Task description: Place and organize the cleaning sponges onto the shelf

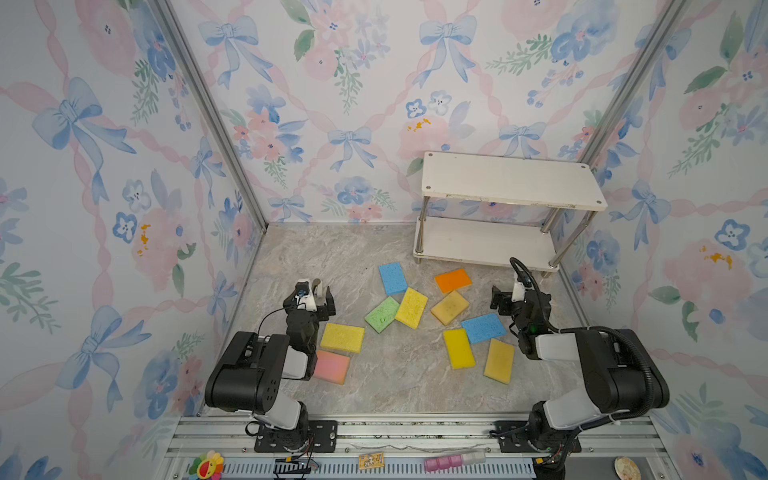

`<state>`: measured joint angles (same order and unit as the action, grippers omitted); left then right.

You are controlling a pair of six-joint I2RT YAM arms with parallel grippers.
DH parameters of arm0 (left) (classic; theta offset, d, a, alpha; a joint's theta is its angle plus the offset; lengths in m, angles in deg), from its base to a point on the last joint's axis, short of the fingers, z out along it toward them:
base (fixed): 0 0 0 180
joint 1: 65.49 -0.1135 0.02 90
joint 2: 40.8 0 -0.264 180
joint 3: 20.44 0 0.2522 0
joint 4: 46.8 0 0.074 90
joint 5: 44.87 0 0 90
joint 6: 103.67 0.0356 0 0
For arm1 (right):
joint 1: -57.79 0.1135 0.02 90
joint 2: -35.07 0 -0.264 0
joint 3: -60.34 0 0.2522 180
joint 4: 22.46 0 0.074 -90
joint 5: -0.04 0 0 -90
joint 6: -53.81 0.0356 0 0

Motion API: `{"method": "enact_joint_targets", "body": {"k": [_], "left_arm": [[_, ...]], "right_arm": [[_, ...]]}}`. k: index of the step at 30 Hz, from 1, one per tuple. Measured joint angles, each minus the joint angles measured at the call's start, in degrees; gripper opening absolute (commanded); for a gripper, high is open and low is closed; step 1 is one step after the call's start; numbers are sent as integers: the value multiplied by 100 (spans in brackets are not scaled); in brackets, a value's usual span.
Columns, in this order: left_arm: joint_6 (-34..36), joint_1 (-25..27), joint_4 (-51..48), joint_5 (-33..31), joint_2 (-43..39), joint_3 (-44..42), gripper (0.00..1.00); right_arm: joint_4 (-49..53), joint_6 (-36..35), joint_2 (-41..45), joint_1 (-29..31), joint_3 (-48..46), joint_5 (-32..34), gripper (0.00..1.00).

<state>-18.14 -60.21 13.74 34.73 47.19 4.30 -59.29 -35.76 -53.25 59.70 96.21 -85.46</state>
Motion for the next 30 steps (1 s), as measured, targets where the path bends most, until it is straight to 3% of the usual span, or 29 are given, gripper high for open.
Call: {"method": "enact_joint_targets", "body": {"k": [30], "left_arm": [[4,0,186,63,68,15,98]], "right_arm": [[0,0,0,0,0,2,97]]}}
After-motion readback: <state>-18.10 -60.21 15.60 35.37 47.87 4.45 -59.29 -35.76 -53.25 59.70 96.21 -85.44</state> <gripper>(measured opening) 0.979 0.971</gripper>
